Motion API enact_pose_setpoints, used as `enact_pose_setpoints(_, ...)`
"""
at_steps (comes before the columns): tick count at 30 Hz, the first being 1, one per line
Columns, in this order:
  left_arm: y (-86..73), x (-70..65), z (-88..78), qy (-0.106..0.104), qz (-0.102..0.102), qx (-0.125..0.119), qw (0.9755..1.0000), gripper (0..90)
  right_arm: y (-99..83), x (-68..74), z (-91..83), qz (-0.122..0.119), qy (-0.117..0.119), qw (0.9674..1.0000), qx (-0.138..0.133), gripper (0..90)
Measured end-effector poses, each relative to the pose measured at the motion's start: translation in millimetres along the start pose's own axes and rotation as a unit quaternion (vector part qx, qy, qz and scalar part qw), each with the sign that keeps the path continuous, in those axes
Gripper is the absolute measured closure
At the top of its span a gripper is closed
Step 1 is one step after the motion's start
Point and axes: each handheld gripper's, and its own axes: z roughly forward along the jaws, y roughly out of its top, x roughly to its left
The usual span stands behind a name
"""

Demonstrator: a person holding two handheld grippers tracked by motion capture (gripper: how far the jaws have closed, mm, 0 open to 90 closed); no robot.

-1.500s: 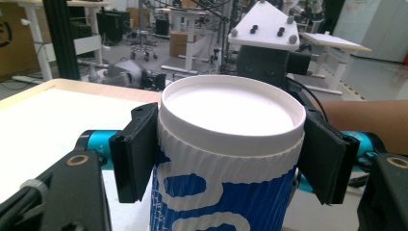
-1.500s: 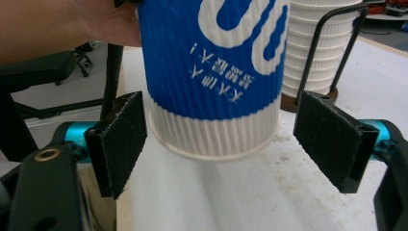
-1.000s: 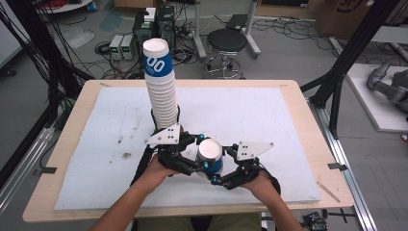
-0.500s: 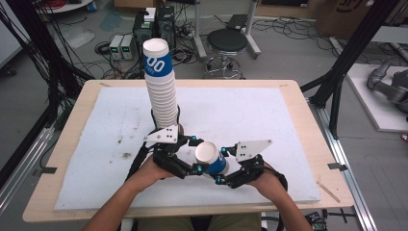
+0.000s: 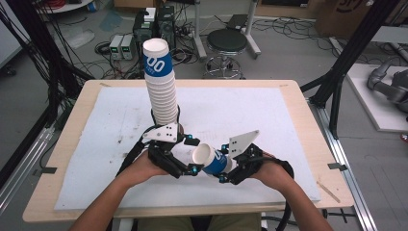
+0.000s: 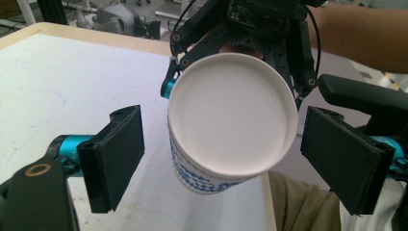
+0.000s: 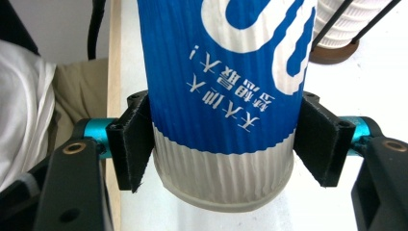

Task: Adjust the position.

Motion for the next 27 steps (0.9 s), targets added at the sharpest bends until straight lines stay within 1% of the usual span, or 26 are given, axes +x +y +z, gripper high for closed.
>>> enact_pose_setpoints(3,3.4,-0.2,2.3,-0.005,0.002,0.013,0.9999,15.4,4.0,-0.2,-0.4,-0.01,0.001,0.9998,0.017,29.3)
enact_pose_setpoints(4,3.4,-0.2,2.3,-0.005,0.002,0.013,0.9999,15.4,4.0,-0.2,-0.4,-0.01,0.001,0.9998,0.017,29.3)
enact_pose_setpoints(5,4.6,-0.4,5.0,-0.006,0.003,0.024,0.9997,15.4,6.8,-0.3,-0.2,-0.016,0.004,0.9993,0.032,29.3)
enact_pose_setpoints(8,4.9,-0.8,8.8,-0.01,0.004,0.037,0.9992,15.5,11.3,-0.1,0.5,-0.025,0.006,0.9984,0.05,29.3)
enact_pose_setpoints(9,4.9,-0.8,8.8,-0.01,0.004,0.037,0.9992,15.5,12.8,-0.1,0.9,-0.029,0.005,0.9979,0.057,29.3)
enact_pose_setpoints(10,4.9,-1.0,11.3,-0.011,0.008,0.046,0.9989,15.5,14.4,-0.1,1.2,-0.031,0.005,0.9974,0.064,29.3)
enact_pose_setpoints(11,4.9,-1.0,11.3,-0.011,0.008,0.046,0.9989,15.6,15.9,0.1,1.8,-0.033,0.007,0.9969,0.071,29.3)
enact_pose_setpoints(12,4.8,-1.1,13.7,-0.013,0.01,0.057,0.9983,15.6,17.5,0.0,2.1,-0.036,0.007,0.9962,0.078,29.3)
enact_pose_setpoints(14,4.7,-1.1,14.8,-0.013,0.011,0.061,0.998,15.7,18.8,0.3,2.8,-0.038,0.007,0.9957,0.084,29.3)
enact_pose_setpoints(15,4.6,-1.1,16.8,-0.016,0.01,0.067,0.9976,15.9,21.4,0.5,3.8,-0.044,0.009,0.9944,0.095,29.3)
enact_pose_setpoints(16,4.6,-1.1,16.8,-0.016,0.01,0.067,0.9976,16.1,21.4,0.5,3.8,-0.044,0.009,0.9944,0.095,29.3)
enact_pose_setpoints(17,4.1,-0.6,17.9,-0.016,0.008,0.072,0.9972,16.5,23.4,1.0,4.6,-0.049,0.011,0.9935,0.102,29.3)
enact_pose_setpoints(19,3.8,-0.1,18.4,-0.016,0.007,0.075,0.997,16.9,24.3,1.3,4.7,-0.052,0.013,0.9931,0.104,29.2)
enact_pose_setpoints(21,2.8,1.1,19.7,-0.018,0.005,0.084,0.9963,19.2,26.0,2.3,5.2,-0.057,0.016,0.9918,0.113,29.2)
enact_pose_setpoints(22,2.8,1.1,19.7,-0.018,0.005,0.084,0.9963,19.8,26.0,2.3,5.2,-0.057,0.016,0.9918,0.113,29.2)
enact_pose_setpoints(23,2.2,0.9,21.0,-0.025,0.006,0.086,0.996,20.6,26.6,3.6,5.4,-0.056,0.016,0.9909,0.122,29.1)
enact_pose_setpoints(25,1.7,0.4,22.0,-0.036,0.007,0.09,0.9953,24.6,26.8,4.4,5.9,-0.058,0.015,0.9901,0.127,29.2)
enact_pose_setpoints(26,1.6,0.5,22.1,-0.037,0.01,0.093,0.9949,26.3,27.1,4.6,5.9,-0.059,0.013,0.9896,0.13,29.2)
enact_pose_setpoints(27,1.2,0.4,22.6,-0.038,0.012,0.095,0.9947,26.5,27.2,4.9,6.3,-0.059,0.017,0.9892,0.133,29.2)
